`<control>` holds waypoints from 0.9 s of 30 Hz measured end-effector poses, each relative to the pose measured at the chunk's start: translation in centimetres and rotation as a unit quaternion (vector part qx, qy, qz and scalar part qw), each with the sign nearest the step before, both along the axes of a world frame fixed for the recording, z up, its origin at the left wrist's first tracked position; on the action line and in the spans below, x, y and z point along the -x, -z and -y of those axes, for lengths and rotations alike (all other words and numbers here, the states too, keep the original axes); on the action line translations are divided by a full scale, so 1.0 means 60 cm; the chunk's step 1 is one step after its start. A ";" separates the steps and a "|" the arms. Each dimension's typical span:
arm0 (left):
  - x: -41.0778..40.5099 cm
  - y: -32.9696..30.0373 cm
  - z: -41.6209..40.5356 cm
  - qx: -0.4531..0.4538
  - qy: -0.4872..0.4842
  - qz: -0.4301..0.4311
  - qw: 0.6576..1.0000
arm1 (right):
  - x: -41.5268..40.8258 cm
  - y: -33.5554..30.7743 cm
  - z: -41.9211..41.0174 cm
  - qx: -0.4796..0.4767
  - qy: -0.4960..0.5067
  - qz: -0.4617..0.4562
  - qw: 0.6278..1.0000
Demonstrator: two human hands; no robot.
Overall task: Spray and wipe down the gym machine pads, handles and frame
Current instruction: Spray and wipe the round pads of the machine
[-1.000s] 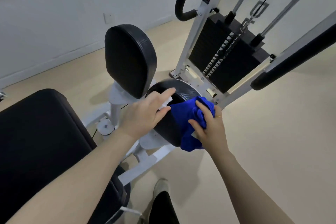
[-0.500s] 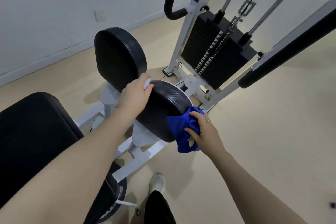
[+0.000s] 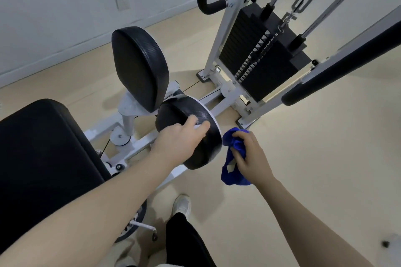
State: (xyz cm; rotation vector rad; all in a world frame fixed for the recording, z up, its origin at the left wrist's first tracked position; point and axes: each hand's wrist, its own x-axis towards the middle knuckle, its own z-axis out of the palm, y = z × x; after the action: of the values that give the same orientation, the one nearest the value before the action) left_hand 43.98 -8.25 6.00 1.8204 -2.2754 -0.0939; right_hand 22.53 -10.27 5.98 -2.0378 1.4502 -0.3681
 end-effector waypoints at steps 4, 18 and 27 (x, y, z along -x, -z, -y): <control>-0.053 -0.017 0.013 -0.061 -0.172 -0.152 0.971 | -0.077 -0.014 0.015 0.117 -0.136 -0.038 0.983; -0.067 0.030 0.049 -0.289 -0.367 -0.573 0.674 | -0.115 -0.054 0.103 0.076 -0.200 -0.051 0.976; -0.069 0.062 0.084 -0.251 -0.389 -0.631 0.623 | -0.278 -0.007 0.243 -0.012 -0.292 -0.145 0.945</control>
State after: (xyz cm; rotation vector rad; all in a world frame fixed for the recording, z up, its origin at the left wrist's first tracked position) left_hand 48.10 -13.31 2.28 1.7487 -0.4066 -1.4110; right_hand 39.21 -24.83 6.41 -2.4509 0.9161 0.2027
